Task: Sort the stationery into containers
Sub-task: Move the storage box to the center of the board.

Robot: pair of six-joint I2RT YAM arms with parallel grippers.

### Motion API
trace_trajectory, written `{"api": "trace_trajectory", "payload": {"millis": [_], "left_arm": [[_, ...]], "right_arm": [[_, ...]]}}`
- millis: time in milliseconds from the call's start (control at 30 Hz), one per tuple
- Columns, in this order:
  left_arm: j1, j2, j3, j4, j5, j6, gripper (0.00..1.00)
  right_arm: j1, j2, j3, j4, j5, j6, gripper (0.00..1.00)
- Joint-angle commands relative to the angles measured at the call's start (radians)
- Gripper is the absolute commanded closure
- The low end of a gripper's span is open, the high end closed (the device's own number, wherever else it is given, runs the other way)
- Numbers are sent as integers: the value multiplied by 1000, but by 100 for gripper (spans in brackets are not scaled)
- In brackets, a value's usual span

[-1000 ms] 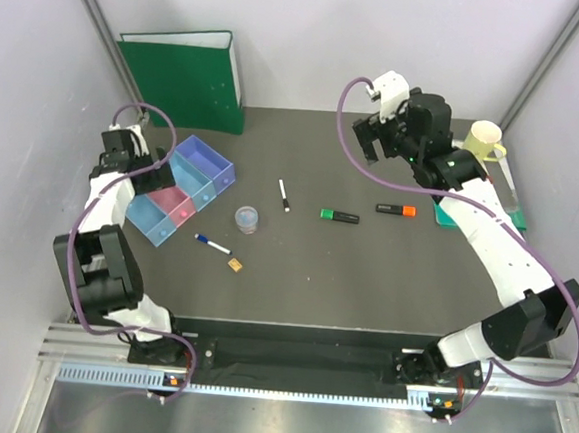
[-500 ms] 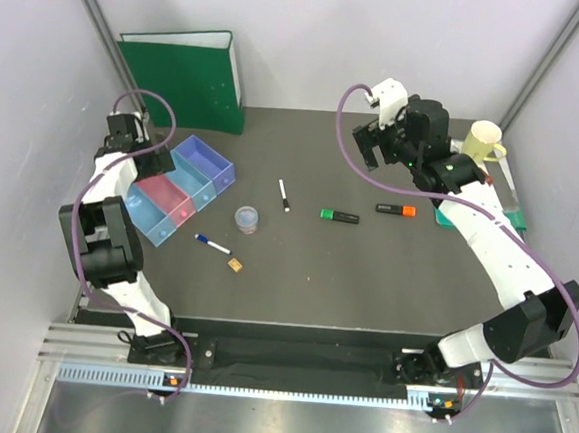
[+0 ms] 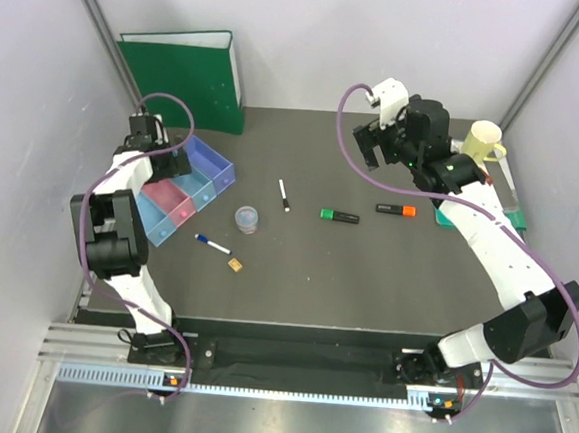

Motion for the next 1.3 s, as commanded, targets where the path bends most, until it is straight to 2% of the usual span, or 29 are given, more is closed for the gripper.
{"api": "trace_trajectory", "payload": {"millis": [0, 167, 267, 533, 667, 933, 1267], "left_arm": [[-5, 51, 4, 43, -25, 4, 8], [-23, 113, 28, 27, -71, 21, 11], [-43, 130, 28, 49, -94, 50, 22], [-123, 161, 34, 98, -139, 136, 28], [-169, 175, 52, 104, -140, 194, 34], [-270, 230, 116, 112, -173, 297, 35], [-339, 360, 343, 40, -194, 319, 35]], "right_arm": [[13, -53, 4, 17, 2, 22, 0], [13, -67, -13, 15, 2, 31, 0], [13, -75, -26, 14, 2, 38, 0], [13, -98, -49, 5, 2, 52, 0], [13, -107, -58, 0, 3, 58, 0], [10, -118, -73, -5, 3, 66, 1], [5, -128, -88, -9, -3, 72, 0]]}}
